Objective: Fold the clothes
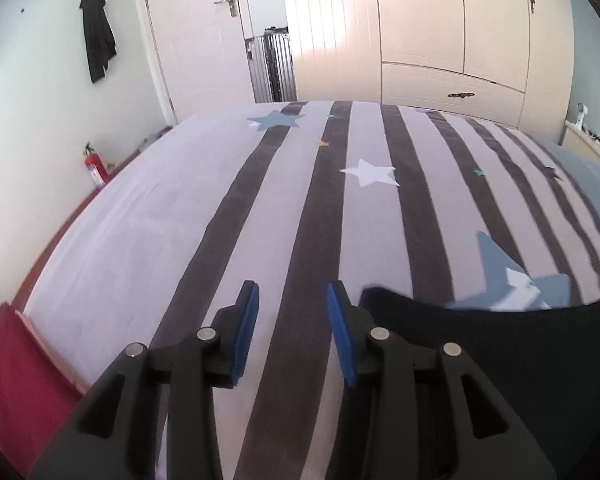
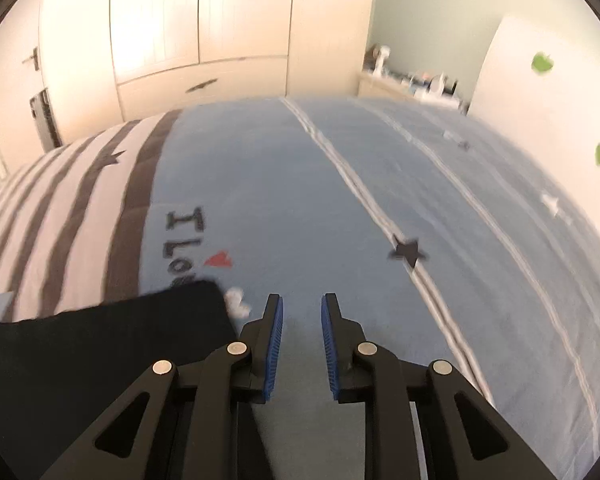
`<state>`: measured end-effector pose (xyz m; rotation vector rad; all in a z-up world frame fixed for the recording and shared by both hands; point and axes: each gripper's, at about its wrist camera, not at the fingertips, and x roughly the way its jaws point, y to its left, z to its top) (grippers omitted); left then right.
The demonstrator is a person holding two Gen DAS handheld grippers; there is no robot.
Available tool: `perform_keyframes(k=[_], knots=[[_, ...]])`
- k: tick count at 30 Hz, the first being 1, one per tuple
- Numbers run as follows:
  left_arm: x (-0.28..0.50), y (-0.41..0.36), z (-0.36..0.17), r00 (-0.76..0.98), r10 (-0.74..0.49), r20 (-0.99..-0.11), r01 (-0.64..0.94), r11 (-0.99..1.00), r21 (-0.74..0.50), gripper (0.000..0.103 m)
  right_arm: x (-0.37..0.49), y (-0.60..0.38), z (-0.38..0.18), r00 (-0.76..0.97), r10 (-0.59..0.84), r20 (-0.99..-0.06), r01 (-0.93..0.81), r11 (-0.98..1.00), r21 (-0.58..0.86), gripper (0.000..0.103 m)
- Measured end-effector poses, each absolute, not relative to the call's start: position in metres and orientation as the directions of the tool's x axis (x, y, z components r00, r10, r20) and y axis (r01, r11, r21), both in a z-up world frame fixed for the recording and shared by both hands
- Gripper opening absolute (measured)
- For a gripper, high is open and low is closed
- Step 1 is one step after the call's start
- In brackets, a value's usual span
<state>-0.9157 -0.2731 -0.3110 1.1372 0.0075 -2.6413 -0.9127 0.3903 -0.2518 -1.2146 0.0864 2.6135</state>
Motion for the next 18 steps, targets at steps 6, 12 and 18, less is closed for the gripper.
perform_keyframes(k=[6,12,18], knots=[[-0.807,-0.26,-0.29,-0.654,-0.107,-0.749,0.115,-0.993,0.041,0.035,-0.825,0.35,-0.247,-0.62,0.039,-0.783,-0.035,-0.999,-0.022,0.018],[-0.654,-0.277,-0.282,-0.624,-0.115,-0.773,0.187,-0.982,-0.005,0.044,-0.67,0.3,-0.241,-0.652,-0.063,-0.756,0.059,-0.998,0.032,0.02],[-0.502,-0.312,-0.272,-0.535,-0.261,-0.804,0.338,-0.938,0.08,0.056,-0.542,0.265,-0.252,-0.586,-0.098,-0.804,0.04,-0.995,0.092,0.022]])
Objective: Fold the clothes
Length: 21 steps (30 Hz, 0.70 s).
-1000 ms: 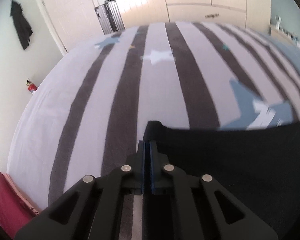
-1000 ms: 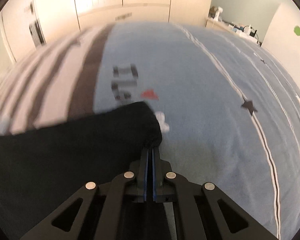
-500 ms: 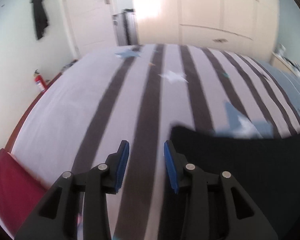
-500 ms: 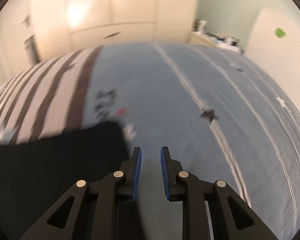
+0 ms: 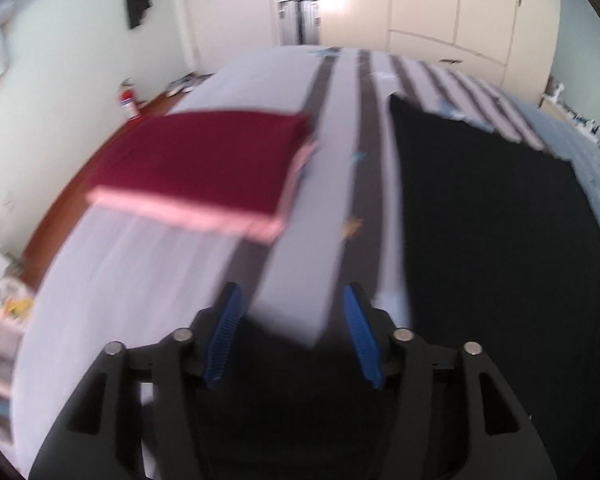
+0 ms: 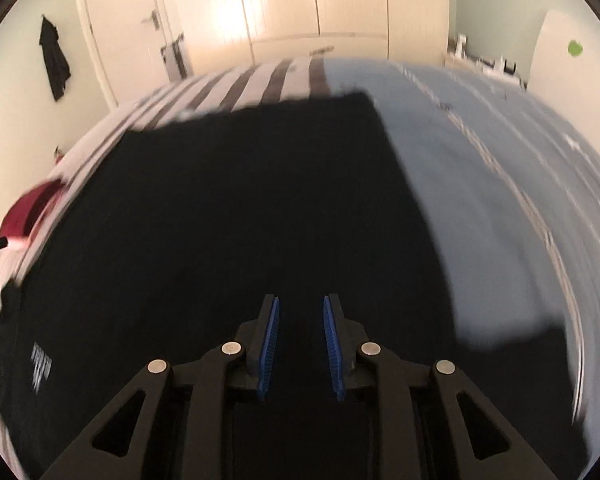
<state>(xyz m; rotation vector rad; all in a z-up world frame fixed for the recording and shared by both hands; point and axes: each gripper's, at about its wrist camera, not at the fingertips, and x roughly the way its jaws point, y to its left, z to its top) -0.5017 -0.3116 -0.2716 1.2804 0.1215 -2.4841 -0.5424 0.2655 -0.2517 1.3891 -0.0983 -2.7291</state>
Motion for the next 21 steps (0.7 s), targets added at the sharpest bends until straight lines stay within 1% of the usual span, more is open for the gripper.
perform_keyframes(k=[4,7,10,13,16,20,21], knots=[[-0.436,-0.341,-0.288,-0.453,-0.33,-0.828,0.438,-0.892,0.116,0.056,-0.489,0.235,-0.265,-0.516,-0.136,-0.845,0.027,-0.989,0.143,0.022],[-0.398,-0.369,-0.298,-0.425,-0.335,-0.841,0.496,-0.864,0.093,0.056,-0.463,0.21,-0.272,-0.481,-0.153,-0.863,0.047,-0.988,0.148,0.022],[-0.382,-0.394,-0.32,-0.42,-0.276,-0.865,0.515,-0.857,0.024,0.056,-0.452,0.183,-0.277,-0.456,-0.192,-0.869,0.091,-0.981,0.169,0.022],[-0.377,-0.411,-0.334,-0.442,-0.239,-0.865,0.521,-0.853,-0.031,0.056,-0.446,0.157,-0.281,-0.441,-0.213,-0.872,0.125,-0.977,0.175,0.022],[-0.38,-0.417,-0.337,-0.508,-0.17,-0.844,0.5,-0.857,-0.128,0.056,-0.445,0.14,-0.282,-0.443,-0.221,-0.869,0.134,-0.975,0.18,0.022],[-0.392,-0.419,-0.351,-0.519,-0.128,-0.845,0.47,-0.869,-0.156,0.056,-0.439,0.122,-0.281,-0.447,-0.217,-0.868,0.138,-0.975,0.173,0.022],[-0.393,-0.419,-0.355,-0.518,-0.115,-0.848,0.461,-0.872,-0.163,0.053,-0.438,0.119,-0.282,-0.446,-0.215,-0.869,0.139,-0.976,0.17,0.022]])
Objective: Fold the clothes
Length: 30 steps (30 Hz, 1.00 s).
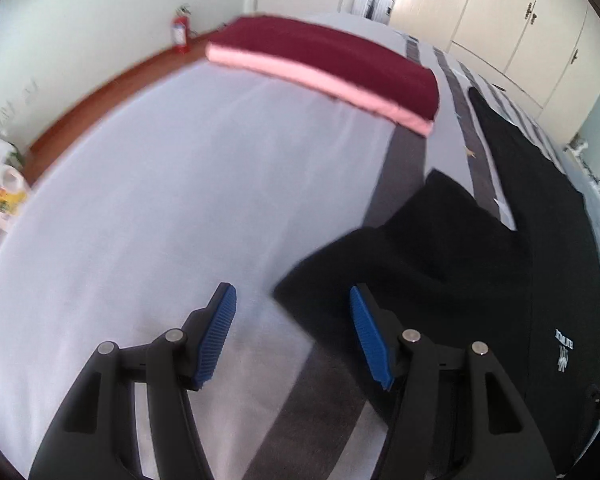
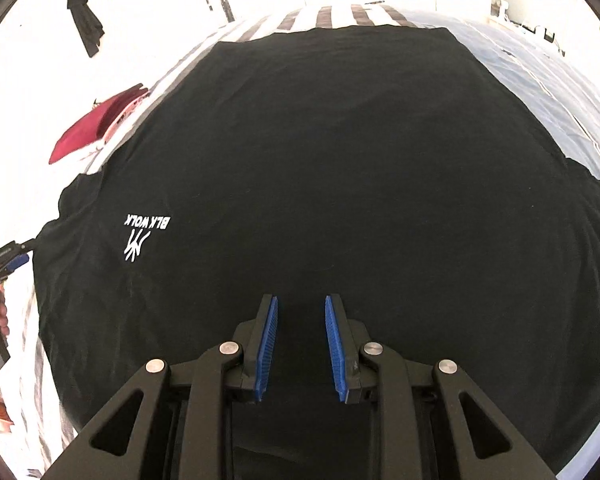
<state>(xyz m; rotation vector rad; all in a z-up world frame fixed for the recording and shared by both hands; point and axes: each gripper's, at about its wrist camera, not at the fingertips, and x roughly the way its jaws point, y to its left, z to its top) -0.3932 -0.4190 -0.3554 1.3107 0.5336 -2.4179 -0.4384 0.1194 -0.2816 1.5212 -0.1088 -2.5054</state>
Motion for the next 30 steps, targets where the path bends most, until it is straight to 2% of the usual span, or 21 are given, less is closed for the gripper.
perform_keyframes(k=[2,3,4,9,14,18,21,24,27,30], knots=[[-0.396,-0.417,-0.361,-0.516,-0.11,-0.849,0.44,-0.885,-0.152,0.032,-0.437,0.117,-0.284,-0.44,-0.212,-0.873,0.14,-0.976,0.166,0.022],[-0.397,-0.417,-0.362,-0.515,-0.108,-0.85,0.434,-0.888,-0.15,0.009,-0.437,0.116,-0.286,-0.439,-0.207,-0.874,0.139,-0.977,0.162,0.022],[-0.396,-0.417,-0.36,-0.514,-0.103,-0.852,0.434,-0.888,-0.154,0.007,-0.436,0.115,-0.287,-0.436,-0.204,-0.876,0.137,-0.978,0.159,0.022],[-0.389,-0.412,-0.339,-0.525,-0.124,-0.842,0.434,-0.89,-0.14,0.006,-0.428,0.107,-0.292,-0.433,-0.193,-0.88,0.136,-0.98,0.148,0.023],[-0.387,-0.434,-0.364,-0.379,-0.218,-0.899,0.539,-0.842,-0.024,0.007,-0.419,0.107,-0.295,-0.434,-0.189,-0.881,0.129,-0.981,0.147,0.024],[-0.385,-0.431,-0.344,-0.414,-0.267,-0.87,0.525,-0.851,0.011,0.007,-0.417,0.103,-0.299,-0.44,-0.182,-0.88,0.135,-0.982,0.135,0.024],[-0.393,-0.404,-0.318,-0.535,-0.173,-0.827,0.407,-0.91,-0.073,0.007,-0.414,0.103,-0.3,-0.444,-0.181,-0.877,0.141,-0.981,0.131,0.024],[-0.41,-0.37,-0.314,-0.58,-0.043,-0.814,0.265,-0.954,-0.138,0.013,-0.412,0.104,-0.299,-0.443,-0.178,-0.879,0.13,-0.982,0.133,0.024],[-0.434,-0.335,-0.327,-0.559,0.029,-0.829,0.149,-0.98,-0.135,0.013,-0.411,0.103,-0.299,-0.442,-0.175,-0.88,0.121,-0.983,0.136,0.024],[-0.448,-0.323,-0.346,-0.529,0.008,-0.848,0.109,-0.991,-0.078,0.013,-0.409,0.102,-0.3,-0.442,-0.175,-0.88,0.117,-0.984,0.136,0.024]])
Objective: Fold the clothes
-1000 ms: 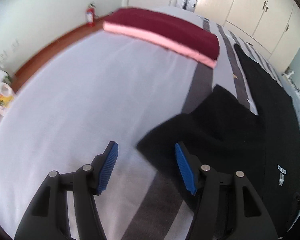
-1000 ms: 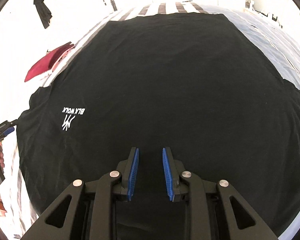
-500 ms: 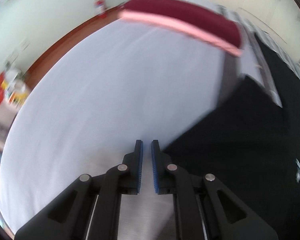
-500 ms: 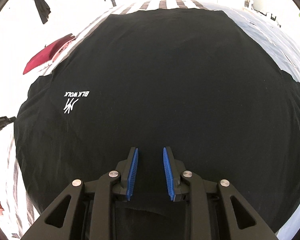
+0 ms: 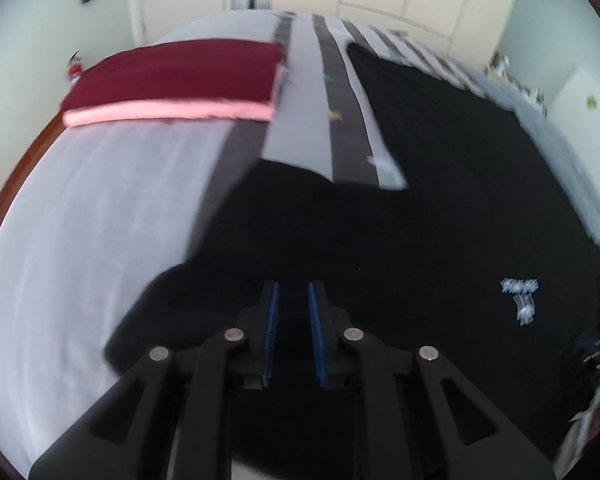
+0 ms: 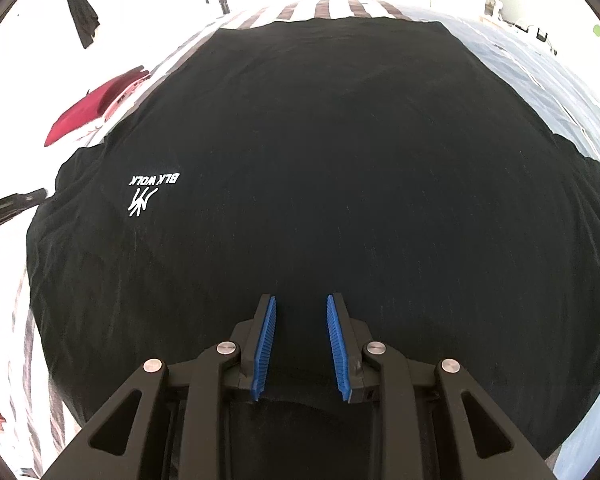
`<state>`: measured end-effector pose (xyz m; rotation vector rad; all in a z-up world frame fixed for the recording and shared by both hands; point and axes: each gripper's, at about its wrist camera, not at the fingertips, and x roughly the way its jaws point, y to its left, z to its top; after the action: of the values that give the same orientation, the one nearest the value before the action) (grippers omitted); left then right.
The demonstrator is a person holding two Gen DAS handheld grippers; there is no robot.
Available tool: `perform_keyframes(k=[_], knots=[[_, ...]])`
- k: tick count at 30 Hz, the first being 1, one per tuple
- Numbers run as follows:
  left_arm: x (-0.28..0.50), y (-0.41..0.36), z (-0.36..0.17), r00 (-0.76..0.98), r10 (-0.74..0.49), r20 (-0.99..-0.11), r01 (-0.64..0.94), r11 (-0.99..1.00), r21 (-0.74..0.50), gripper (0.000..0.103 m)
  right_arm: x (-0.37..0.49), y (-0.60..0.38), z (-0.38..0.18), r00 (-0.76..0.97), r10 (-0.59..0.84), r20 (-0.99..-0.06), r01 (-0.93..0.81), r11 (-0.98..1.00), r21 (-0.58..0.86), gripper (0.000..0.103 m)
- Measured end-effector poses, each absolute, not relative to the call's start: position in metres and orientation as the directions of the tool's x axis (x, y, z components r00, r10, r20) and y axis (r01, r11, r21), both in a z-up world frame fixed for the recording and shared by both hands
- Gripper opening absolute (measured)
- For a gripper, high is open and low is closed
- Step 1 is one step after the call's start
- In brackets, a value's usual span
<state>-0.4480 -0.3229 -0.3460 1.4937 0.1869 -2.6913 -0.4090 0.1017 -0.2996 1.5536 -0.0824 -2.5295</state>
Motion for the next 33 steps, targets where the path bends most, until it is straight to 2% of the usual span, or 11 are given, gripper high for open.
perform_keyframes(k=[5,8,10,14,18,20,21,22,28,30,33], knots=[[-0.456,-0.352,-0.353,-0.519,-0.166,-0.839,0.223,-0.973,0.055,0.014,-0.407,0.105,-0.3,-0.439,-0.191,-0.878,0.118,-0.981,0.154,0.024],[-0.465,-0.373,-0.34,-0.53,-0.108,-0.841,0.299,-0.952,-0.066,0.014,-0.407,0.108,-0.301,-0.437,-0.202,-0.876,0.123,-0.979,0.164,0.024],[-0.474,-0.363,-0.328,-0.566,-0.063,-0.822,0.244,-0.965,-0.094,0.014,-0.407,0.11,-0.301,-0.435,-0.207,-0.876,0.121,-0.978,0.171,0.024],[-0.498,-0.333,-0.327,-0.569,-0.028,-0.822,0.136,-0.989,-0.06,0.019,-0.408,0.117,-0.297,-0.429,-0.218,-0.877,0.099,-0.976,0.194,0.024],[-0.519,-0.329,-0.353,-0.533,-0.168,-0.83,0.187,-0.979,0.078,0.02,-0.407,0.134,-0.289,-0.454,-0.203,-0.868,0.069,-0.979,0.193,0.024],[-0.517,-0.331,-0.355,-0.538,-0.257,-0.803,0.243,-0.959,0.145,0.044,-0.407,0.15,-0.286,-0.467,-0.178,-0.866,0.041,-0.983,0.18,0.024],[-0.516,-0.334,-0.35,-0.529,-0.282,-0.8,0.288,-0.947,0.144,0.049,-0.407,0.163,-0.284,-0.475,-0.157,-0.866,0.025,-0.986,0.165,0.024],[-0.513,-0.335,-0.343,-0.527,-0.294,-0.797,0.326,-0.936,0.13,0.049,-0.408,0.175,-0.283,-0.482,-0.136,-0.865,0.009,-0.989,0.151,0.024],[-0.467,-0.281,-0.285,-0.616,-0.202,-0.762,0.257,-0.965,0.048,0.049,-0.427,0.274,-0.268,-0.543,0.03,-0.839,-0.124,-0.991,0.045,0.031],[-0.449,-0.26,-0.278,-0.616,-0.166,-0.77,0.225,-0.974,0.03,0.049,-0.441,0.316,-0.262,-0.559,0.09,-0.824,-0.189,-0.982,0.022,0.04],[-0.428,-0.232,-0.282,-0.594,-0.146,-0.791,0.219,-0.976,0.016,0.049,-0.47,0.377,-0.256,-0.585,0.137,-0.799,-0.258,-0.966,0.023,0.041]])
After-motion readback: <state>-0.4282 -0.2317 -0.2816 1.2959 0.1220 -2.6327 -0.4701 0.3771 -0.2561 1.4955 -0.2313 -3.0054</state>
